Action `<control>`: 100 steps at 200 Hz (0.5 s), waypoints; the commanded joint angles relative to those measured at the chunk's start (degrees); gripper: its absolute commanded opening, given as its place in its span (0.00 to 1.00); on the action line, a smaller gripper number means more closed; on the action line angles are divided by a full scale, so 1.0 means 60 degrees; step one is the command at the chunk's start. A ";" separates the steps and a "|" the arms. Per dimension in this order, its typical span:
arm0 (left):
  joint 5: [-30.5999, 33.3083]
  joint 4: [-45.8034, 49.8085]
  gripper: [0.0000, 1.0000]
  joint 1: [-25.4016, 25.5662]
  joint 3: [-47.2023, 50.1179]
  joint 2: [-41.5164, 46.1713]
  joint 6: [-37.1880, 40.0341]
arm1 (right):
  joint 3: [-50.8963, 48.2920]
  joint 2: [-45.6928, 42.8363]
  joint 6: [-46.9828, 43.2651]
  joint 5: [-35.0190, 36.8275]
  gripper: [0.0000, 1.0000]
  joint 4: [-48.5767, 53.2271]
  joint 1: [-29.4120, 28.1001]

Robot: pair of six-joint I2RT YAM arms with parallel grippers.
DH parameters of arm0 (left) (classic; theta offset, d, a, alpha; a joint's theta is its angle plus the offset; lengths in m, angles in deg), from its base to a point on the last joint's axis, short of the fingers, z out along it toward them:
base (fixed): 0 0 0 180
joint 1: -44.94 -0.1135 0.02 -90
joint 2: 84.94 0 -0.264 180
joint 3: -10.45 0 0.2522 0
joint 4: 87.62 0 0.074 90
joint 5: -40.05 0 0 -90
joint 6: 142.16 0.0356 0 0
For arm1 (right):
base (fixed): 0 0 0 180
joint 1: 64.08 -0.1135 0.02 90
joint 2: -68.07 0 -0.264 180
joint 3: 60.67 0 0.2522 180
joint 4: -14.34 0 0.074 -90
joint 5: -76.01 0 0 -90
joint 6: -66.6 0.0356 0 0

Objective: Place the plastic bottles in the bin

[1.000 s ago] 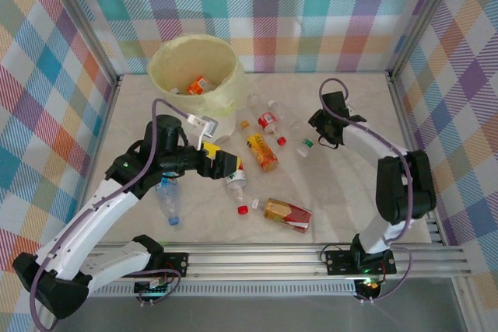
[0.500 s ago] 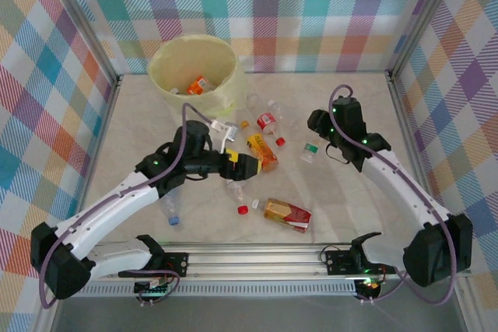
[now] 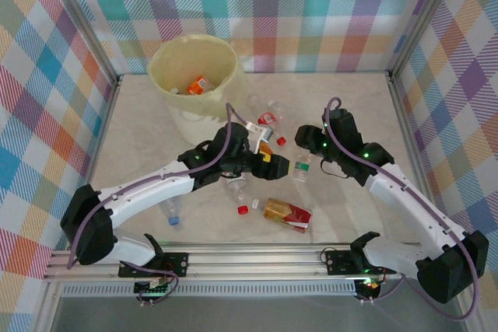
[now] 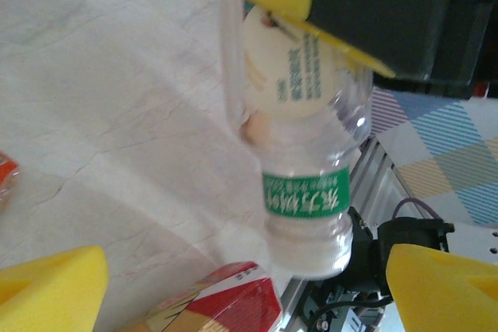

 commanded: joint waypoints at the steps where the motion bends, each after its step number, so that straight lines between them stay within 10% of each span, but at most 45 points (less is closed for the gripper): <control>1: -0.0096 -0.0554 0.89 0.0279 -0.0417 -0.0340 0.0058 | 0.0424 -0.0064 0.0338 -0.0180 0.57 0.0383 -0.0192; 100: -0.0527 -0.1189 0.70 0.0997 -0.0890 -0.1326 -0.0106 | 0.0669 0.0036 0.0770 -0.0342 0.58 0.0521 -0.0285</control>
